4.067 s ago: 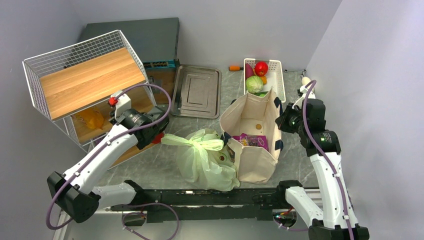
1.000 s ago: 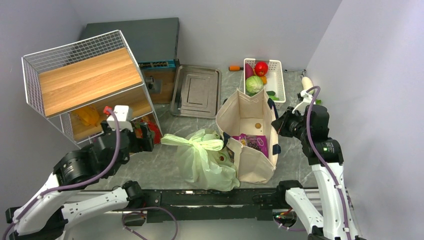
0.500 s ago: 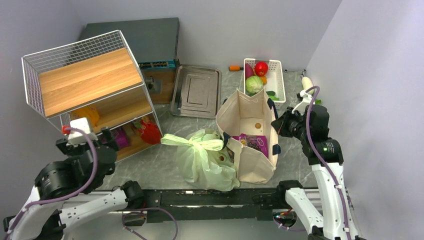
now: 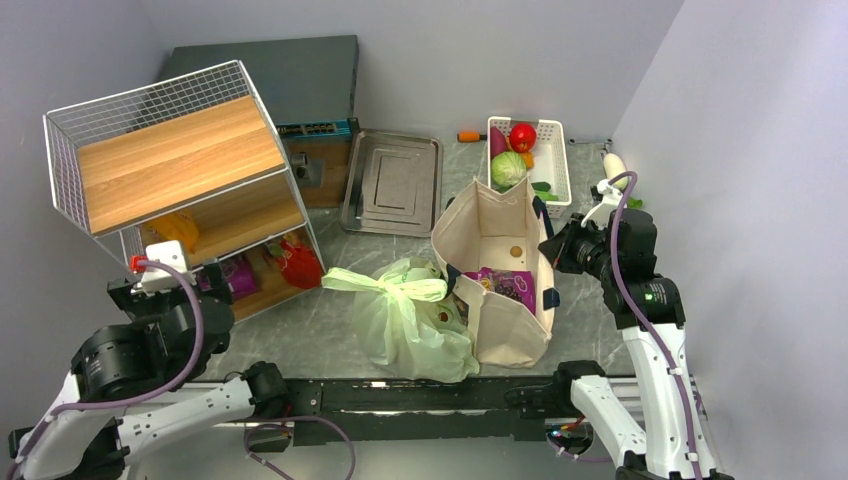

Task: Place the food into the grocery bag and tie it
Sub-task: Move the shelf to the center of the board.

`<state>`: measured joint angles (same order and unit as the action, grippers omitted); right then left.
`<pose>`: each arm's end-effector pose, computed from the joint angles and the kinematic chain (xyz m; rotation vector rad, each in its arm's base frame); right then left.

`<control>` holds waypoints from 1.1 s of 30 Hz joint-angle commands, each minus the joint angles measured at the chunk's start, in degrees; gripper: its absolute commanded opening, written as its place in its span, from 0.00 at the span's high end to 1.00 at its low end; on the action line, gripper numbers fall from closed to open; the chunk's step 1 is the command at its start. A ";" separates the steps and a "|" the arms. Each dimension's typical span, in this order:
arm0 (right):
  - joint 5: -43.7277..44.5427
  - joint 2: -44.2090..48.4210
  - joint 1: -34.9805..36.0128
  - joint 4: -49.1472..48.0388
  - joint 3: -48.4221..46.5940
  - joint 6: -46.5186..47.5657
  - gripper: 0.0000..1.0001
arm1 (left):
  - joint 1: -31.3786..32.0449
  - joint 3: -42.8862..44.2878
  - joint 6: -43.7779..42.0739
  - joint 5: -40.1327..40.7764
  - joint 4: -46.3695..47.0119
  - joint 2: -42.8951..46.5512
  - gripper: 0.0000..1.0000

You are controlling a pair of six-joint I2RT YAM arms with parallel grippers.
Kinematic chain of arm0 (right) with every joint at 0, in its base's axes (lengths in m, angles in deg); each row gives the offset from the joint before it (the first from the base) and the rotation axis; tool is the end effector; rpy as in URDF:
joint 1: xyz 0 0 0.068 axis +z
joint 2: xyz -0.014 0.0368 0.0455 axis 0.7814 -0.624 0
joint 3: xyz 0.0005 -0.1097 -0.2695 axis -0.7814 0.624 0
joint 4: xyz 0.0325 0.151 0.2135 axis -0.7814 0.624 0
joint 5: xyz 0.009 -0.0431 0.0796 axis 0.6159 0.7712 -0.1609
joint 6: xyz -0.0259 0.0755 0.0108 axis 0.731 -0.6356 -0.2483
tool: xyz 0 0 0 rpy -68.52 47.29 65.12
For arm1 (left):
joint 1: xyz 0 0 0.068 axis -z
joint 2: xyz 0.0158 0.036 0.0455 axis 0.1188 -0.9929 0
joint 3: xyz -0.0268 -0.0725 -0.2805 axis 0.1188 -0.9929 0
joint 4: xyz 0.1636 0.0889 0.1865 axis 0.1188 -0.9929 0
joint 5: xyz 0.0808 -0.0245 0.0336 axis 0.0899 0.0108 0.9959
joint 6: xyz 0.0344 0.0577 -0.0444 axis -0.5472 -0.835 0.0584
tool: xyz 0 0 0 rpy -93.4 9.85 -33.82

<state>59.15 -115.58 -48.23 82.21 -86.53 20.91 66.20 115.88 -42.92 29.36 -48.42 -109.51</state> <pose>0.1584 0.0282 0.3548 0.1179 2.1209 0.5282 0.0474 0.0541 0.3810 -0.2649 1.7027 0.3728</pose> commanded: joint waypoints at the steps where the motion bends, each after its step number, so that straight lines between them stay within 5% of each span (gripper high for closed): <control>1: -2.07 0.60 0.26 -2.30 -0.34 -0.11 1.00 | 0.68 -0.89 -13.80 4.97 8.98 2.93 0.01; 4: -2.95 0.33 0.29 -2.75 -0.25 -0.42 1.00 | 1.28 -5.16 -22.16 6.72 17.83 6.08 0.01; 8: -3.52 0.63 0.33 -2.84 -0.25 -0.73 1.00 | 7.54 -6.68 -17.95 10.01 15.61 10.51 0.01; 11: -3.69 0.50 0.25 -2.65 -0.38 -0.64 1.00 | 11.56 -13.38 -37.43 14.46 35.04 16.70 0.01; 16: -6.75 0.94 0.31 -2.69 -0.95 0.15 1.00 | 12.96 -9.88 -26.36 14.56 25.11 23.90 0.05; 20: -11.90 0.74 1.20 -2.79 -3.88 1.18 0.37 | 12.96 -9.86 -34.77 14.51 32.84 23.75 0.05; 23: -15.23 0.11 1.65 -3.21 -7.33 0.27 0.17 | 12.96 -9.92 -41.49 14.43 38.84 18.76 0.01; 29: -20.80 -2.62 5.59 -6.11 -14.90 -2.52 0.06 | 12.83 -4.98 -58.36 14.43 55.34 5.22 0.01; 33: -17.40 -5.41 16.60 -13.66 -16.78 -7.66 0.05 | 12.78 -2.77 -71.41 14.49 70.03 -1.16 0.01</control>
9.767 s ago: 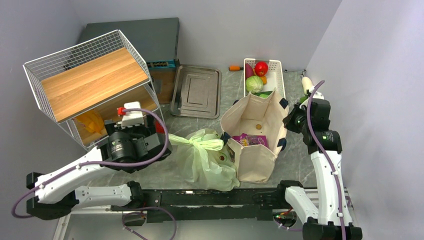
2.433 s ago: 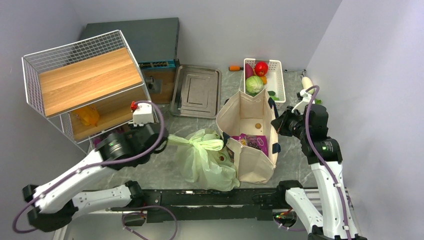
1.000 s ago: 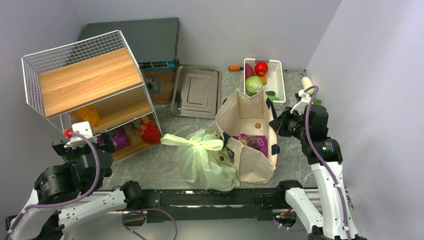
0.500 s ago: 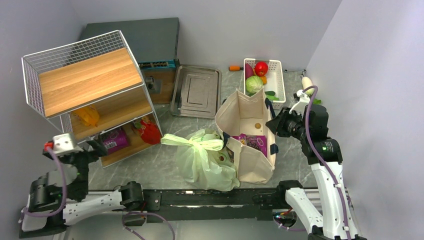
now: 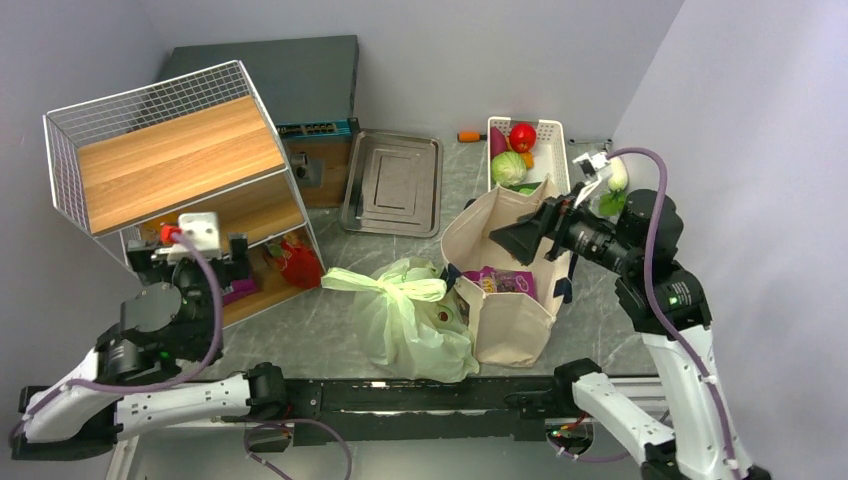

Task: Place the food into the grocery bag and tie it
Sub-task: Move the shelf to the center of the board.

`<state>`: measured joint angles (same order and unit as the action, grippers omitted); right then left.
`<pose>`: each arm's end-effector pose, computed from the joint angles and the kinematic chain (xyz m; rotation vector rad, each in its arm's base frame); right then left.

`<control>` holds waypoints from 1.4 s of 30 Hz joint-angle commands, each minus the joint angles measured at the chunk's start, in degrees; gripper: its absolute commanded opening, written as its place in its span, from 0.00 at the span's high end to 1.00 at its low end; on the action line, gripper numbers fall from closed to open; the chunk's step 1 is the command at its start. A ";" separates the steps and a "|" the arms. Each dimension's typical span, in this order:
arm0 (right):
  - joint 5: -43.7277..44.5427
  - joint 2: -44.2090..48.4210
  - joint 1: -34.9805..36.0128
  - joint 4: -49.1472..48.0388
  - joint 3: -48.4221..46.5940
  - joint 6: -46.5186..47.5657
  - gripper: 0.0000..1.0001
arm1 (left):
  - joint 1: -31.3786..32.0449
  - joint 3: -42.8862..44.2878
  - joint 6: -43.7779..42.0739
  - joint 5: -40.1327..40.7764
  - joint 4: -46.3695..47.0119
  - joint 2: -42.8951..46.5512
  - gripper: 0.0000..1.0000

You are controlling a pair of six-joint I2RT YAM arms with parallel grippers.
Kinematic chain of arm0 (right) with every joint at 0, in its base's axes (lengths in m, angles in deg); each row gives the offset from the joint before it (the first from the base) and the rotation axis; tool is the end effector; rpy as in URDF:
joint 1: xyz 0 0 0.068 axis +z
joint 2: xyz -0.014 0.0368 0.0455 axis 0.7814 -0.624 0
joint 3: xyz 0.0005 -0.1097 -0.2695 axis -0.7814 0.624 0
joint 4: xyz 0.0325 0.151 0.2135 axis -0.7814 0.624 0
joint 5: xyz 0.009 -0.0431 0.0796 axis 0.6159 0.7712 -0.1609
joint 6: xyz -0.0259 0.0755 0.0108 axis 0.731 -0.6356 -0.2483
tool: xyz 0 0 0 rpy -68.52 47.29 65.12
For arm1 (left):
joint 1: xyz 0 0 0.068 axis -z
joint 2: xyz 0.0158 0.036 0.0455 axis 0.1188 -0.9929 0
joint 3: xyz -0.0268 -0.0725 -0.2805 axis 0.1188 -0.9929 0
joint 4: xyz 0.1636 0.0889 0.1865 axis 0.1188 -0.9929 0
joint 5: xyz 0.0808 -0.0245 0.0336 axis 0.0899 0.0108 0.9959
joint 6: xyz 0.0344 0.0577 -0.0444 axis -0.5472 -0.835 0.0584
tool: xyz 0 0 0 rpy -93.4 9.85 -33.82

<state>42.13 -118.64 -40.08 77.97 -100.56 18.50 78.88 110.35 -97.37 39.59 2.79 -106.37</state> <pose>0.1393 0.0668 0.4427 -0.2594 1.8765 0.9254 0.0646 0.0262 0.4264 -0.0783 1.5824 0.3975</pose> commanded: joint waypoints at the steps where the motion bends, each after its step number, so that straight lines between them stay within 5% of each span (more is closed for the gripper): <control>1: 2.05 -3.47 13.80 -11.53 -3.01 -6.52 0.05 | 0.11 2.42 -22.67 4.28 25.70 -5.60 0.01; 7: 23.80 -17.90 39.81 -13.95 -15.66 -0.44 0.08 | 0.11 4.86 -58.19 4.29 62.22 -17.49 0.01; 11: 26.34 -27.66 43.74 -19.17 -23.03 0.97 0.08 | 0.11 10.45 -67.86 4.24 72.75 -22.40 0.01; 13: 27.26 -32.38 43.97 -22.23 -25.52 1.10 0.08 | 0.12 12.27 -67.15 4.18 71.80 -22.18 0.01; 18: 27.83 -41.85 44.40 -26.90 -32.48 1.26 0.09 | 0.11 19.21 -45.54 4.28 46.09 -19.56 0.00; 27: 26.74 -57.81 47.00 -28.04 -45.85 5.76 0.15 | 0.11 22.26 -47.81 4.20 45.89 -18.95 0.00; 34: 25.96 -64.42 47.81 -29.11 -48.01 7.66 0.26 | 0.11 16.75 -57.78 4.29 59.77 -15.99 0.01; 42: 28.84 -68.43 47.92 -32.64 -47.45 9.97 0.68 | 0.11 7.45 -60.73 4.37 65.63 -12.38 0.01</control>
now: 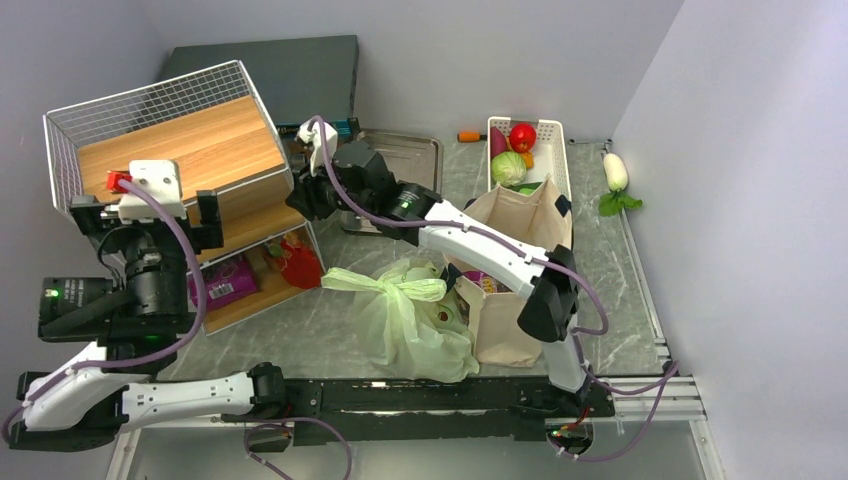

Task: Place the food into the grocery bag and tie it
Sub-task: Move the shelf to the center of the board.

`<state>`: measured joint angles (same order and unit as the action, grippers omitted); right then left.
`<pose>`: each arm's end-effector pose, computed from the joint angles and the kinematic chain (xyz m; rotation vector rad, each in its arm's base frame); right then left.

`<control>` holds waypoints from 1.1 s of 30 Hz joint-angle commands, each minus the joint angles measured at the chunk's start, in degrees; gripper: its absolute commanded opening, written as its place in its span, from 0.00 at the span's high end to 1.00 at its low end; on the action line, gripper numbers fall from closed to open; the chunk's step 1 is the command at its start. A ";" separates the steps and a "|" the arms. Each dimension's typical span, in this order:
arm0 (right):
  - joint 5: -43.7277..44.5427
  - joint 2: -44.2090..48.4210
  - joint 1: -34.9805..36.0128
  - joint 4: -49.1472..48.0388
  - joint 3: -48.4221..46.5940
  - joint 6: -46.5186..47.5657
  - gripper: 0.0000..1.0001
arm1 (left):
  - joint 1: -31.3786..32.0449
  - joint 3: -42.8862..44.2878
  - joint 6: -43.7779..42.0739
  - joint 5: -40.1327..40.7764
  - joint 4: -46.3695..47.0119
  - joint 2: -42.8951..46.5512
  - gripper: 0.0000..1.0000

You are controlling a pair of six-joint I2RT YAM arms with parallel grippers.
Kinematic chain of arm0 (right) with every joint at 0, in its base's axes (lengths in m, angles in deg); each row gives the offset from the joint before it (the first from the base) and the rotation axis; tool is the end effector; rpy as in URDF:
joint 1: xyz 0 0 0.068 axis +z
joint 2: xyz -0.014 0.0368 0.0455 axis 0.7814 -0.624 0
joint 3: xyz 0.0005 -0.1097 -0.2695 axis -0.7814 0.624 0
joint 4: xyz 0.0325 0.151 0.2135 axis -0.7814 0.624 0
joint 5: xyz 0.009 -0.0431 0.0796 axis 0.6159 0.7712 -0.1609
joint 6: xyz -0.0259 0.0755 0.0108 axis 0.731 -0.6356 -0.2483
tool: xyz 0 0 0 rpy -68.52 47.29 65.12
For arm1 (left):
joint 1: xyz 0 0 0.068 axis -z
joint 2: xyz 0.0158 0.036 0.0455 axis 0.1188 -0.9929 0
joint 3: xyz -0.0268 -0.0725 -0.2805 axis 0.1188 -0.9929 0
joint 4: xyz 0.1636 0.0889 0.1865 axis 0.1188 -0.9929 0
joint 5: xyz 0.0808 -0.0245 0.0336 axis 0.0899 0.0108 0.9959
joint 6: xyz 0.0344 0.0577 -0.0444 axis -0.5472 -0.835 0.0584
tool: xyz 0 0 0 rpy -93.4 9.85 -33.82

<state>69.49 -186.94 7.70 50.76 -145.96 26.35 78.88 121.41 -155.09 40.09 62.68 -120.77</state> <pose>0.2622 0.4519 0.4138 -0.8005 1.6950 0.9914 0.0683 0.0148 0.5385 -0.0697 1.5835 0.4209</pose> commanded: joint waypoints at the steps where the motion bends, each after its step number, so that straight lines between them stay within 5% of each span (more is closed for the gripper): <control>1: 2.40 -0.05 0.14 -5.64 -1.67 2.62 0.77 | 0.11 -4.95 -2.72 3.95 5.50 2.70 0.01; 3: 4.56 0.71 0.14 -6.40 0.28 3.50 1.00 | 0.11 -7.78 -2.92 3.96 6.64 4.17 0.01; 15: 26.67 12.90 0.30 -2.26 11.37 3.21 1.00 | 0.11 -15.39 -4.75 3.96 12.91 6.13 0.01; 25: 51.06 17.87 1.98 11.38 15.13 -12.59 1.00 | 0.13 -19.66 -7.83 3.99 22.37 4.27 0.01; 33: 61.59 17.41 4.02 22.70 12.66 -23.30 1.00 | 0.10 -25.25 -7.83 4.11 29.46 4.05 0.08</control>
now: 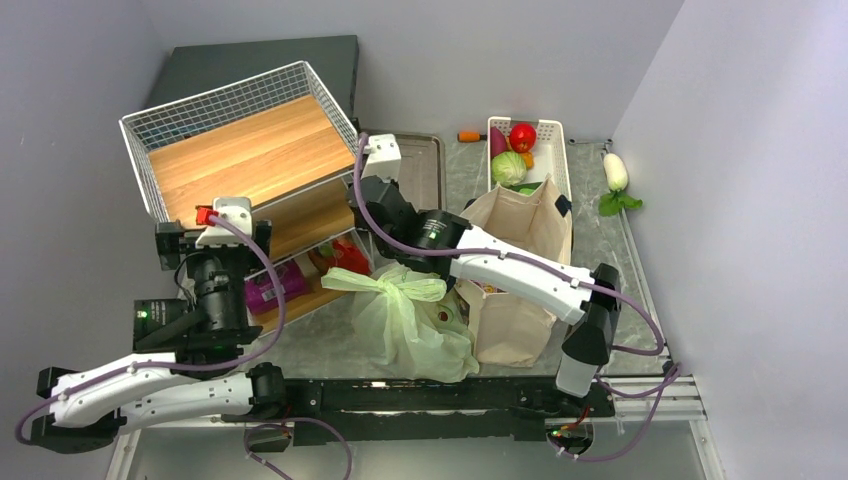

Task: Place the food into the grocery bag and tie it
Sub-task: Move the shelf to the center of the board.

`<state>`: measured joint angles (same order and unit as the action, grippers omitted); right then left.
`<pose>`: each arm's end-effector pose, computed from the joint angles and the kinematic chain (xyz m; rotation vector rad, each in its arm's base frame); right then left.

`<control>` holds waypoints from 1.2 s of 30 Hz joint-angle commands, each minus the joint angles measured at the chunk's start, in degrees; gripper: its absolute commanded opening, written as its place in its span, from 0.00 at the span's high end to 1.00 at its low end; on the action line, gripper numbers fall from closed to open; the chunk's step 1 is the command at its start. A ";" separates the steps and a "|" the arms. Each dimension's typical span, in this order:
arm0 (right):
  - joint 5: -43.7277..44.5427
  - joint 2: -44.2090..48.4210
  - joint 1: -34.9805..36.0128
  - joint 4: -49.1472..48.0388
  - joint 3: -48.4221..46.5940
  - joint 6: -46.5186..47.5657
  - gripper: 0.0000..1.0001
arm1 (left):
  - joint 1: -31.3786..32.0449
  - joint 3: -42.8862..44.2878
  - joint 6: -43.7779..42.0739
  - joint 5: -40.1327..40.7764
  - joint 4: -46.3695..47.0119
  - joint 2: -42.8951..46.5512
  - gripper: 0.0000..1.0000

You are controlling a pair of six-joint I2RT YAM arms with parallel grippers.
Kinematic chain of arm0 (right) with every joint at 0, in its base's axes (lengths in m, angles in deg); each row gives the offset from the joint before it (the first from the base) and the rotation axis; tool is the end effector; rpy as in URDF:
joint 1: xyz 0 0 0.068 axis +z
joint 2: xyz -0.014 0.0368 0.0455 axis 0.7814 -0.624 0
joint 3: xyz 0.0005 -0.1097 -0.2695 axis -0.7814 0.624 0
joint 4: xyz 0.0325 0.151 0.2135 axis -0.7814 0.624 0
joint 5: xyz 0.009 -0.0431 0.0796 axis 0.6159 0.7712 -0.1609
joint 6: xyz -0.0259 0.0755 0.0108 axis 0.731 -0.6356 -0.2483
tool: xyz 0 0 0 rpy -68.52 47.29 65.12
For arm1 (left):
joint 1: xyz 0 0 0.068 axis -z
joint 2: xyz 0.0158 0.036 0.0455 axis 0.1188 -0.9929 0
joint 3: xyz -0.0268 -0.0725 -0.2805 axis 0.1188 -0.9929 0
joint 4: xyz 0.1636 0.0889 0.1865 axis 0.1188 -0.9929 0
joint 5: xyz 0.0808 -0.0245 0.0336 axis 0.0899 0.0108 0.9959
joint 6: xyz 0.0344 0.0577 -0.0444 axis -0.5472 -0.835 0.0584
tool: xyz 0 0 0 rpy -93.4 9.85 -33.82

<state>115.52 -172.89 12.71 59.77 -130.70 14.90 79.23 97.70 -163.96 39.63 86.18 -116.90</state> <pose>0.2308 0.3725 0.4107 -0.1821 1.8613 0.3980 0.0801 -0.0226 0.4567 0.0101 1.5829 0.4854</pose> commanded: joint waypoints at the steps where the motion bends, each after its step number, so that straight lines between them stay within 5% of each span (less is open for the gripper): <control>1: 15.68 3.41 -0.80 14.39 -2.66 -12.55 1.00 | -0.24 -2.43 1.50 4.59 5.88 -0.03 0.08; 8: 15.60 7.84 -0.72 16.52 3.18 -16.89 1.00 | -0.24 -10.33 -4.01 4.59 18.89 2.79 0.09; 14: 11.54 13.15 -0.69 14.35 10.79 -17.16 1.00 | -0.33 -11.51 14.88 4.20 -6.68 14.13 0.07; 18: 8.66 14.76 -0.39 11.59 14.19 -16.69 1.00 | 0.11 -4.76 44.28 3.62 -44.51 19.55 0.05; 20: 8.29 13.98 -0.30 11.42 14.30 -16.83 1.00 | 0.95 -2.26 46.23 4.13 -48.66 19.14 0.05; 23: 8.13 11.65 -0.34 12.39 11.94 -16.76 1.00 | 1.81 -5.57 30.44 4.23 -28.50 16.01 0.04; 27: 7.57 9.67 -0.37 11.62 9.31 -15.47 1.00 | 2.69 -12.52 -9.57 4.48 26.34 7.04 0.04; 29: 7.23 9.09 -0.37 11.39 8.09 -14.93 1.00 | 3.23 -13.37 -19.33 4.55 43.87 2.90 0.06; 36: 5.88 8.76 -0.39 10.99 5.99 -14.05 1.00 | 4.48 -16.34 -12.76 4.50 42.23 1.61 0.09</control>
<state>121.51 -163.93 13.76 67.57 -123.47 7.20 82.88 82.73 -175.68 40.07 116.30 -117.51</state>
